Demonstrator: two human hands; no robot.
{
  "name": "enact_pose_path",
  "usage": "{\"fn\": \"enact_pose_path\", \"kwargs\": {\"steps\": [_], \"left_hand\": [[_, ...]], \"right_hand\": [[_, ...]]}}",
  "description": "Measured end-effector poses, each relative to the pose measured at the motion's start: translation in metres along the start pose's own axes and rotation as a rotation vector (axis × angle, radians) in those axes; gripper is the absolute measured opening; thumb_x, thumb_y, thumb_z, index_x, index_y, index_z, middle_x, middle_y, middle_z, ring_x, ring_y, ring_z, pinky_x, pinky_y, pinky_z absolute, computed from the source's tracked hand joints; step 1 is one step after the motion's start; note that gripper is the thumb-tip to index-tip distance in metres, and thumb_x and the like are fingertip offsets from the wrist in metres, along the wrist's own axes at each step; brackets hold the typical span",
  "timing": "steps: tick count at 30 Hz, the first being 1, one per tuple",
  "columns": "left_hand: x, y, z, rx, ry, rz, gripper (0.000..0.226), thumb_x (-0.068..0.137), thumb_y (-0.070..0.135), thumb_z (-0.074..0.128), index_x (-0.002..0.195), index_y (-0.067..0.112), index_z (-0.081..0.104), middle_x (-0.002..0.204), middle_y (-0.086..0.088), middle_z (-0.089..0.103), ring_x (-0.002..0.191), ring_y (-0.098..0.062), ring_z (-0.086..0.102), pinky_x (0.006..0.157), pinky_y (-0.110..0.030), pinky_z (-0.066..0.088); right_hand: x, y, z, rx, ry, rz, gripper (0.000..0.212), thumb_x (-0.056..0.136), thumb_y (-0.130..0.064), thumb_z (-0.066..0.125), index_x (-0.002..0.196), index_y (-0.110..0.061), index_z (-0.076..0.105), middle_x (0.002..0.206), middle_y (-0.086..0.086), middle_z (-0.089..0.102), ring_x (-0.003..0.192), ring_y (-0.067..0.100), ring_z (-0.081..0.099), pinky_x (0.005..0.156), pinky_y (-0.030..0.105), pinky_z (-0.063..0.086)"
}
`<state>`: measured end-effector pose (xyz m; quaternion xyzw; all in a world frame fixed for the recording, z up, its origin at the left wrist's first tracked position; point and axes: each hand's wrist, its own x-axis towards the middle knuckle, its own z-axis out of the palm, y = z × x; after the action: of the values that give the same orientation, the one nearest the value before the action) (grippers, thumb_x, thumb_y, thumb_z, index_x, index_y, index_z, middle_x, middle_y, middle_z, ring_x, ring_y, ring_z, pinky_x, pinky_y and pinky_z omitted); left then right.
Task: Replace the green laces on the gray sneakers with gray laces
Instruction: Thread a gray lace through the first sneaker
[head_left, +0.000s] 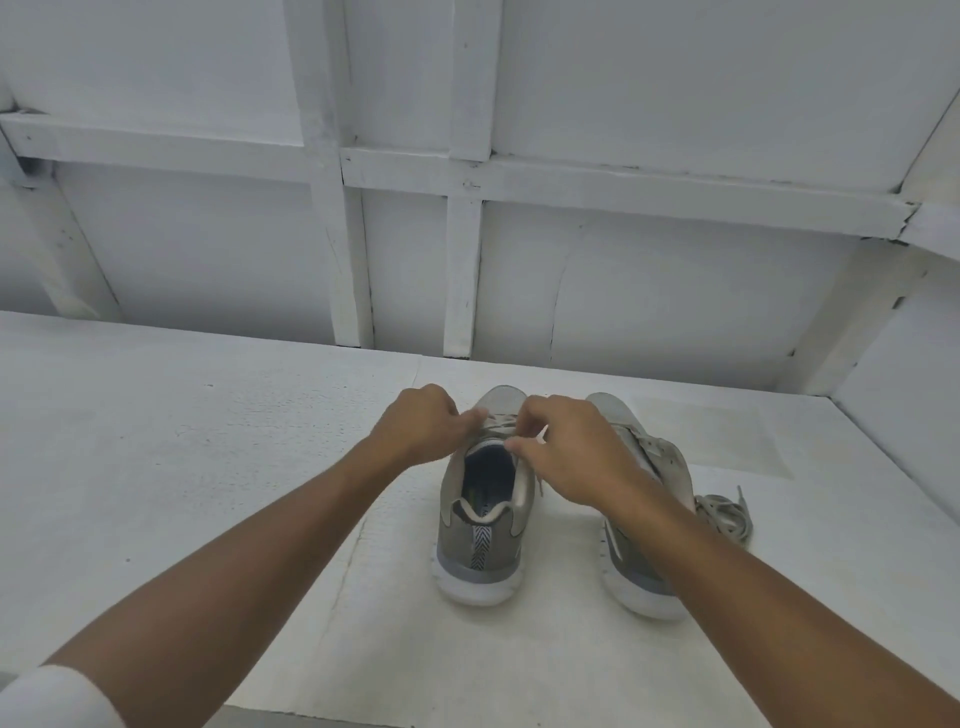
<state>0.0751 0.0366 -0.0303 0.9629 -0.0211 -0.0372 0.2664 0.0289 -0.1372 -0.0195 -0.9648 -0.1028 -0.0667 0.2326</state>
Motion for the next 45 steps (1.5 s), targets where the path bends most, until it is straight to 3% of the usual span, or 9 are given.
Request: {"fn": "enact_pose_path", "kwargs": {"steps": [2, 6, 11, 16, 24, 29, 34, 39, 45], "left_hand": [[-0.001, 0.001, 0.005, -0.03, 0.047, -0.01, 0.05, 0.09, 0.05, 0.058, 0.059, 0.011, 0.057, 0.058, -0.002, 0.053, 0.059, -0.016, 0.051, 0.05, -0.023, 0.033], [-0.002, 0.002, 0.009, -0.107, 0.094, 0.07, 0.022, 0.091, 0.038, 0.06, 0.087, 0.017, 0.068, 0.085, 0.0, 0.067, 0.076, -0.015, 0.061, 0.057, -0.022, 0.04], [-0.003, 0.002, 0.012, -0.114, 0.154, 0.137, 0.019, 0.097, 0.034, 0.055, 0.099, 0.017, 0.064, 0.091, 0.0, 0.062, 0.08, -0.017, 0.059, 0.062, -0.022, 0.04], [-0.001, -0.002, 0.016, -0.064, 0.188, 0.15, 0.013, 0.1, 0.025, 0.049, 0.09, 0.018, 0.054, 0.094, -0.009, 0.067, 0.074, -0.023, 0.058, 0.061, -0.028, 0.041], [0.001, -0.018, 0.024, -0.007, 0.189, 0.067, 0.004, 0.097, 0.016, 0.051, 0.094, 0.014, 0.051, 0.093, -0.009, 0.063, 0.076, -0.023, 0.061, 0.07, -0.04, 0.056], [0.002, -0.024, 0.027, -0.012, 0.19, 0.052, 0.013, 0.099, 0.024, 0.049, 0.096, 0.013, 0.055, 0.091, -0.009, 0.064, 0.075, -0.024, 0.061, 0.07, -0.041, 0.056], [0.001, -0.026, 0.032, 0.018, 0.177, 0.054, 0.017, 0.099, 0.029, 0.048, 0.095, 0.014, 0.054, 0.091, -0.008, 0.064, 0.078, -0.025, 0.059, 0.067, -0.036, 0.051], [0.001, -0.029, 0.034, 0.019, 0.184, 0.047, 0.018, 0.099, 0.03, 0.048, 0.096, 0.014, 0.056, 0.092, -0.008, 0.064, 0.078, -0.024, 0.06, 0.07, -0.037, 0.053], [0.008, -0.028, 0.023, -0.202, 0.214, 0.005, 0.015, 0.095, 0.031, 0.057, 0.088, 0.019, 0.061, 0.087, -0.003, 0.07, 0.074, -0.021, 0.068, 0.074, -0.039, 0.058]], "right_hand": [[0.0, -0.001, 0.001, -0.052, 0.006, -0.022, 0.01, 0.088, -0.033, 0.064, 0.088, -0.023, 0.062, 0.091, -0.005, 0.061, 0.087, 0.016, 0.053, 0.077, 0.034, 0.047], [0.002, -0.001, 0.002, -0.067, -0.005, -0.027, 0.005, 0.092, -0.025, 0.061, 0.088, -0.022, 0.059, 0.087, -0.002, 0.061, 0.081, 0.019, 0.056, 0.07, 0.032, 0.049], [0.003, -0.002, 0.004, -0.19, -0.006, -0.082, 0.012, 0.095, -0.016, 0.049, 0.098, -0.018, 0.061, 0.093, 0.003, 0.061, 0.086, 0.024, 0.057, 0.07, 0.036, 0.049], [0.007, 0.009, -0.001, -0.253, -0.043, -0.139, 0.031, 0.096, -0.014, 0.044, 0.118, -0.022, 0.065, 0.107, 0.003, 0.058, 0.101, 0.024, 0.054, 0.079, 0.035, 0.047], [0.004, 0.024, 0.003, -0.333, -0.208, -0.046, 0.034, 0.08, 0.005, 0.045, 0.097, -0.017, 0.064, 0.097, 0.003, 0.056, 0.088, 0.026, 0.057, 0.062, 0.029, 0.037], [0.016, 0.027, -0.006, 0.099, -0.355, 0.051, 0.012, 0.089, -0.012, 0.064, 0.097, -0.018, 0.072, 0.086, -0.007, 0.066, 0.079, 0.009, 0.058, 0.068, 0.02, 0.044], [0.019, 0.025, -0.004, 0.748, -0.35, 0.183, 0.013, 0.087, -0.006, 0.068, 0.084, -0.019, 0.071, 0.088, -0.008, 0.07, 0.076, 0.003, 0.059, 0.067, 0.021, 0.045], [0.024, 0.021, 0.02, 1.015, -0.314, 0.247, 0.017, 0.09, -0.006, 0.061, 0.084, -0.022, 0.061, 0.112, -0.001, 0.072, 0.094, 0.013, 0.059, 0.069, 0.032, 0.032], [0.02, 0.009, 0.034, 1.162, -0.077, 0.359, 0.007, 0.089, -0.005, 0.065, 0.094, -0.011, 0.066, 0.086, 0.005, 0.073, 0.056, 0.002, 0.062, 0.049, 0.014, 0.043]]}}
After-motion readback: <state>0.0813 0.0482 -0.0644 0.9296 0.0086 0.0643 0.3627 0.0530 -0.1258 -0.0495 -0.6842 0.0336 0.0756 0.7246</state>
